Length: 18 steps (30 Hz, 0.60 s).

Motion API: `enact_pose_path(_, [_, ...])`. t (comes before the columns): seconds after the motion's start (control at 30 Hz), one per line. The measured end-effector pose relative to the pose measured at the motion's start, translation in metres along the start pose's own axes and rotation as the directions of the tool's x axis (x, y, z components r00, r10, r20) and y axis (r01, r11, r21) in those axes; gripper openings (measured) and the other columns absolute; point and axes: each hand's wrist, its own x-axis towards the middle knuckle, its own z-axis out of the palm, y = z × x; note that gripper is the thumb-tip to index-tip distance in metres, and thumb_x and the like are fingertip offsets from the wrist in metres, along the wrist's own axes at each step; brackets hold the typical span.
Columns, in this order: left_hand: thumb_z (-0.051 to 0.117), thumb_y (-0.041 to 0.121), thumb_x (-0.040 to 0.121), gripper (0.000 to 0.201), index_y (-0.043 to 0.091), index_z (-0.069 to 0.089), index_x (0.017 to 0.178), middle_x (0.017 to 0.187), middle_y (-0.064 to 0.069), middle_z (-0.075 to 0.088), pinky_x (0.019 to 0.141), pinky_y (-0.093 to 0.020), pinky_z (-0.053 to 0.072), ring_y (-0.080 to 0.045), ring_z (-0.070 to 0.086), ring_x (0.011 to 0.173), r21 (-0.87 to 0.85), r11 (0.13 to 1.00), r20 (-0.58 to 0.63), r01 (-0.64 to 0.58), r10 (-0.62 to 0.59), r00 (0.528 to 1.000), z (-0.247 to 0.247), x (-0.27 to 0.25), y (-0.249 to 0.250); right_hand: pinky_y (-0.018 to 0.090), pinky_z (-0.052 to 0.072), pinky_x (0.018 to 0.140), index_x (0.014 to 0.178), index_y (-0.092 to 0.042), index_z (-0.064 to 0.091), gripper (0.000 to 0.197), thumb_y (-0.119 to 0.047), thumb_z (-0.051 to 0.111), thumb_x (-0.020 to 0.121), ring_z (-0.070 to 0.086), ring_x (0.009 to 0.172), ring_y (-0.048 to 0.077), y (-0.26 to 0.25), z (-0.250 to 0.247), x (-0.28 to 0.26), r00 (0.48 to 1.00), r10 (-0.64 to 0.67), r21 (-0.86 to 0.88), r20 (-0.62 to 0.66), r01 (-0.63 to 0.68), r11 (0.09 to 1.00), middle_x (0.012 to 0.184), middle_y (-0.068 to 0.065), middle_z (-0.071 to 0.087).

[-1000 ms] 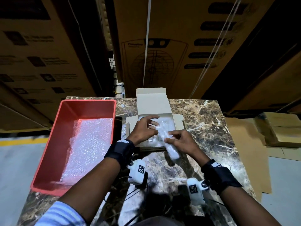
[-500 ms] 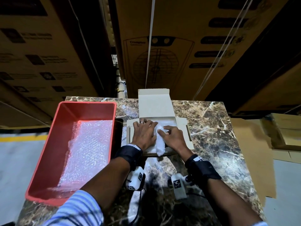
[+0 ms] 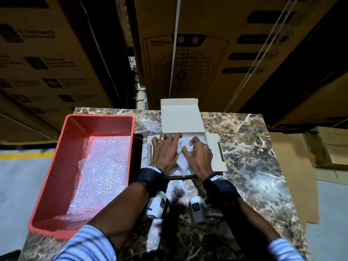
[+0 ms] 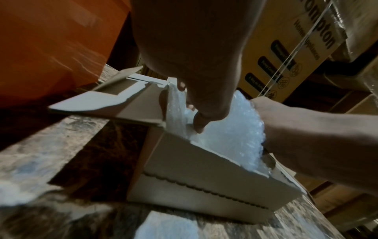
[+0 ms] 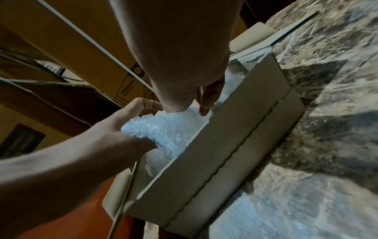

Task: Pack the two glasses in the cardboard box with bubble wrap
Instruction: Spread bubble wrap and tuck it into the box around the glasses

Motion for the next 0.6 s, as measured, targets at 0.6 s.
enact_pose_path(0.6, [0.052,0.031,0.099,0.042,0.042,0.053,0.139,0.14,-0.001,0.052,0.105,-0.049,0.023,-0.032,0.032,0.134,0.073,0.997,0.234,-0.04,0.022,0.972,-0.018,0.029,-0.009,0.039,0.048,0.081,0.132,-0.017,0.057,0.044,-0.038,0.057,0.094,0.064,0.103,0.037,-0.026,0.001,-0.012,0.977,0.015,-0.324,0.211,0.056,0.944,0.127,0.012,0.049])
